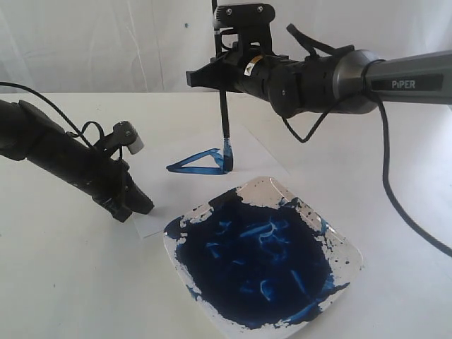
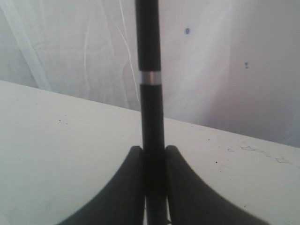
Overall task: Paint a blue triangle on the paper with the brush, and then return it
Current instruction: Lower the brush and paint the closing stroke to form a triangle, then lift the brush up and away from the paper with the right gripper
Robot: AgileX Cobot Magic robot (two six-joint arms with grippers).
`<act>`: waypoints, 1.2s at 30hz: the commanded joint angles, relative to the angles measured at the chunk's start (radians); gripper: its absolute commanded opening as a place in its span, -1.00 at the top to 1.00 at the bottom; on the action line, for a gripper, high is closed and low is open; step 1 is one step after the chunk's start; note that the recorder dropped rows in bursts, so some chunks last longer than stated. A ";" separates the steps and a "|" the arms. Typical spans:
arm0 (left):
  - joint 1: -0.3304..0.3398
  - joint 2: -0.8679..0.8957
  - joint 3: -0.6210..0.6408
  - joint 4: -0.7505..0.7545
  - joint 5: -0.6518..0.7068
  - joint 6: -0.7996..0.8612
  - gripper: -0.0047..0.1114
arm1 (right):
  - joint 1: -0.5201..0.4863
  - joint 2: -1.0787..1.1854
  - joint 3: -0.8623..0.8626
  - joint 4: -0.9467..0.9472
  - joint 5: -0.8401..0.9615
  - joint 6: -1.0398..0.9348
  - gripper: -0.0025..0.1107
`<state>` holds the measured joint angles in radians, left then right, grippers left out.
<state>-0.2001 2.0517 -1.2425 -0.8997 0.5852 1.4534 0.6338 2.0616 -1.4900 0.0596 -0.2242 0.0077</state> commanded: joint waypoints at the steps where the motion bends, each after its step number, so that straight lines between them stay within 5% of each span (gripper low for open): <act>1: -0.002 -0.002 0.008 0.002 0.021 -0.002 0.92 | -0.006 -0.020 -0.002 -0.007 0.005 -0.008 0.96; 14: -0.002 -0.002 0.008 0.002 0.021 -0.002 0.92 | -0.006 -0.140 -0.002 -0.007 0.000 -0.008 0.96; 25: 0.020 -0.181 0.008 0.055 0.037 -0.115 0.92 | -0.056 -0.349 -0.002 -0.009 0.295 -0.008 0.96; 36: 0.144 -0.461 0.008 0.094 0.221 -0.306 0.92 | -0.178 -0.512 0.160 -0.004 0.418 0.130 0.96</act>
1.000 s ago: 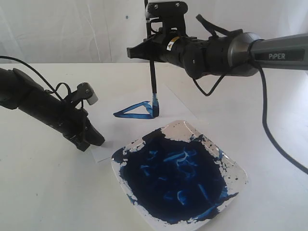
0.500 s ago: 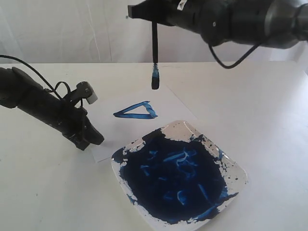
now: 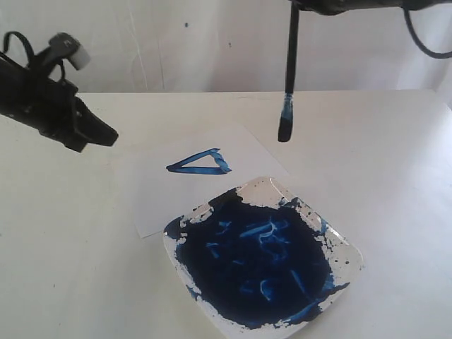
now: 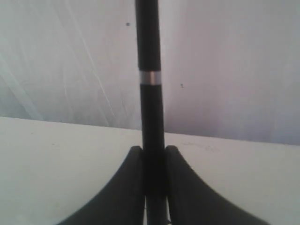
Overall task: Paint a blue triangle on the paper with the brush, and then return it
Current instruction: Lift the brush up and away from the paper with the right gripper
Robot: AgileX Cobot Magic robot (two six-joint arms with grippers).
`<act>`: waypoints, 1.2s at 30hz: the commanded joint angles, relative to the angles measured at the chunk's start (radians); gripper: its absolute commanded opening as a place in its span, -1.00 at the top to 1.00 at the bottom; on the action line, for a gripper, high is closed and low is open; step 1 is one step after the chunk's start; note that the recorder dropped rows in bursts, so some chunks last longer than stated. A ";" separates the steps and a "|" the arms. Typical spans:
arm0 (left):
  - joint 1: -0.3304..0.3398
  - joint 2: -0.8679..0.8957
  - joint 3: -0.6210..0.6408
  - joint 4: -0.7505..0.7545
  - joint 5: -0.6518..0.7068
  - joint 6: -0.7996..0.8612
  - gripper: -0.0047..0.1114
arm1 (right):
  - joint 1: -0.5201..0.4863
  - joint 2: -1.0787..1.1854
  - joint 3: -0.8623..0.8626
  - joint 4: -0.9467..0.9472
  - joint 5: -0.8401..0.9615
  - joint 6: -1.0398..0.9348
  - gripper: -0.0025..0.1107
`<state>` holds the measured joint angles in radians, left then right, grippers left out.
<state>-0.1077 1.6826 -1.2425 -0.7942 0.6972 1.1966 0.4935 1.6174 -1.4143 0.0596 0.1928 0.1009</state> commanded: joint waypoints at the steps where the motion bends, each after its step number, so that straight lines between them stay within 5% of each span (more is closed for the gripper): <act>1: 0.067 -0.113 0.009 -0.011 0.125 -0.073 0.92 | -0.041 -0.087 0.113 -0.004 -0.002 0.037 0.96; 16: 0.106 -0.492 0.358 -0.095 -0.085 -0.077 0.92 | -0.058 -0.343 0.437 -0.011 -0.127 0.032 0.96; 26: 0.106 -0.647 0.382 -0.193 -0.083 -0.077 0.92 | -0.056 -0.369 0.505 -0.009 -0.297 0.034 0.96; 30: 0.106 -0.647 0.382 -0.193 -0.079 -0.077 0.92 | -0.056 -0.369 0.505 -0.100 -0.380 0.290 0.96; 33: 0.106 -0.647 0.382 -0.193 -0.077 -0.077 0.92 | -0.056 -0.354 0.507 -0.463 -0.570 0.742 0.96; 36: 0.106 -0.647 0.382 -0.193 -0.075 -0.077 0.92 | -0.059 -0.315 0.500 -0.655 -0.695 0.979 0.96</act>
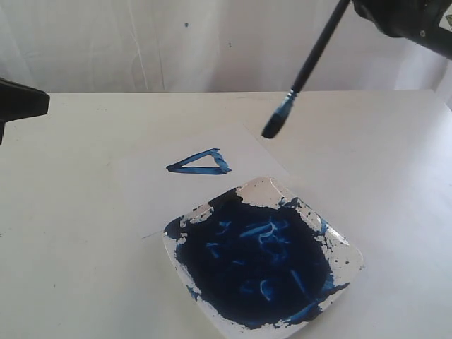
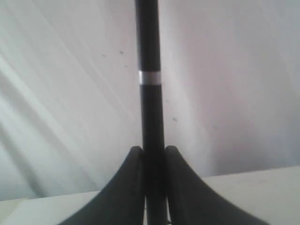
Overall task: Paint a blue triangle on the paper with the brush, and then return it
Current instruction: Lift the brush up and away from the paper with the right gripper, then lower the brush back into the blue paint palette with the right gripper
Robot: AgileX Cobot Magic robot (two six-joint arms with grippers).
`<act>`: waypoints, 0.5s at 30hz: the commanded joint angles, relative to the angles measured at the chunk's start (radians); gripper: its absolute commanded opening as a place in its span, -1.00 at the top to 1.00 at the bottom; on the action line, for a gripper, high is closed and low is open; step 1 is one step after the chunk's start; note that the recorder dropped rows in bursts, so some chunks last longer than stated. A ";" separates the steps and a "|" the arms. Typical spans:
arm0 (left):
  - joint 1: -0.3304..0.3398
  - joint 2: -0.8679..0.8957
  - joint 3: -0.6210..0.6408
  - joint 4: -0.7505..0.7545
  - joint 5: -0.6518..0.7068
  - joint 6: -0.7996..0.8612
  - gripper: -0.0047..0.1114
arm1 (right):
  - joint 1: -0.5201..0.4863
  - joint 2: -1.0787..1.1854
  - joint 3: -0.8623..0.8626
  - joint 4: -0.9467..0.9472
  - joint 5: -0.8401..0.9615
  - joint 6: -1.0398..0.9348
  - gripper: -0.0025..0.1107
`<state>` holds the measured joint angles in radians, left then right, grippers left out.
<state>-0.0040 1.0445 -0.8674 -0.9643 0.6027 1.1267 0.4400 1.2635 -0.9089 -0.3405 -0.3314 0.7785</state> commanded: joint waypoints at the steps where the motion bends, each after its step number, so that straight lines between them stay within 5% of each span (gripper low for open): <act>1: 0.002 -0.009 0.007 -0.023 0.022 -0.007 0.92 | -0.005 0.053 -0.011 -0.289 -0.161 0.335 0.96; 9: 0.002 -0.009 0.007 -0.023 0.022 -0.007 0.92 | -0.068 0.163 -0.020 -0.492 -0.088 0.639 0.96; 15: 0.002 -0.009 0.007 -0.023 0.022 -0.007 0.92 | -0.234 0.249 -0.020 -0.723 -0.263 0.998 0.96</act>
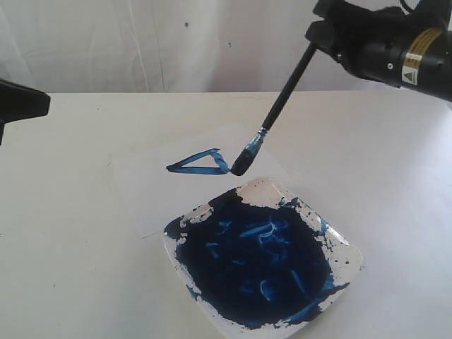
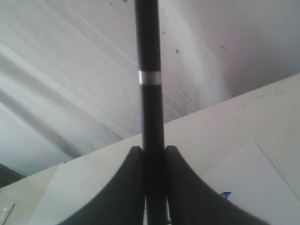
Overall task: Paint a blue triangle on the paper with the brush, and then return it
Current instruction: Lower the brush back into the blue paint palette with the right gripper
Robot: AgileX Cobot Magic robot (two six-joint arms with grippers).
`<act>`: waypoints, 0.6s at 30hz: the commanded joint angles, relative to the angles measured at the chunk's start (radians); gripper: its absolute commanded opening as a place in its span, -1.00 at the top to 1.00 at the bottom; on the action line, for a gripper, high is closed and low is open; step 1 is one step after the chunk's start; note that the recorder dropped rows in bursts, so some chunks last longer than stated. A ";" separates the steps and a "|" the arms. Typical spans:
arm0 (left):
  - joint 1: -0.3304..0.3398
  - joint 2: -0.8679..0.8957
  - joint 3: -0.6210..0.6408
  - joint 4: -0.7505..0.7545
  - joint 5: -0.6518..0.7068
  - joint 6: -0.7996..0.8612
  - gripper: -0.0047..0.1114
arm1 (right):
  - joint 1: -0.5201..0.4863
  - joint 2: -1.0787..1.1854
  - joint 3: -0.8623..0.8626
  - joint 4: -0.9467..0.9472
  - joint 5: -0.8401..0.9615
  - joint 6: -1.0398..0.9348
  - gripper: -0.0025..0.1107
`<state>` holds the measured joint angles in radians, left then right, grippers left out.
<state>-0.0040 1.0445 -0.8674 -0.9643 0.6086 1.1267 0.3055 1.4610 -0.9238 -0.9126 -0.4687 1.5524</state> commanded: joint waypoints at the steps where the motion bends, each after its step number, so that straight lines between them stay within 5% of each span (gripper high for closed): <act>1: 0.002 -0.009 0.007 -0.023 0.013 -0.007 0.92 | -0.129 0.073 -0.005 -0.188 -0.175 0.278 0.96; 8: 0.002 -0.009 0.007 -0.023 0.013 -0.007 0.92 | -0.219 0.243 -0.005 -0.300 -0.447 0.434 0.96; 18: 0.002 -0.009 0.007 -0.023 0.015 -0.012 0.92 | -0.202 0.353 -0.005 -0.439 -0.491 0.413 0.96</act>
<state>-0.0040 1.0445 -0.8674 -0.9643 0.6086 1.1267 0.1013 1.8068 -0.9244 -1.3055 -0.9282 1.9679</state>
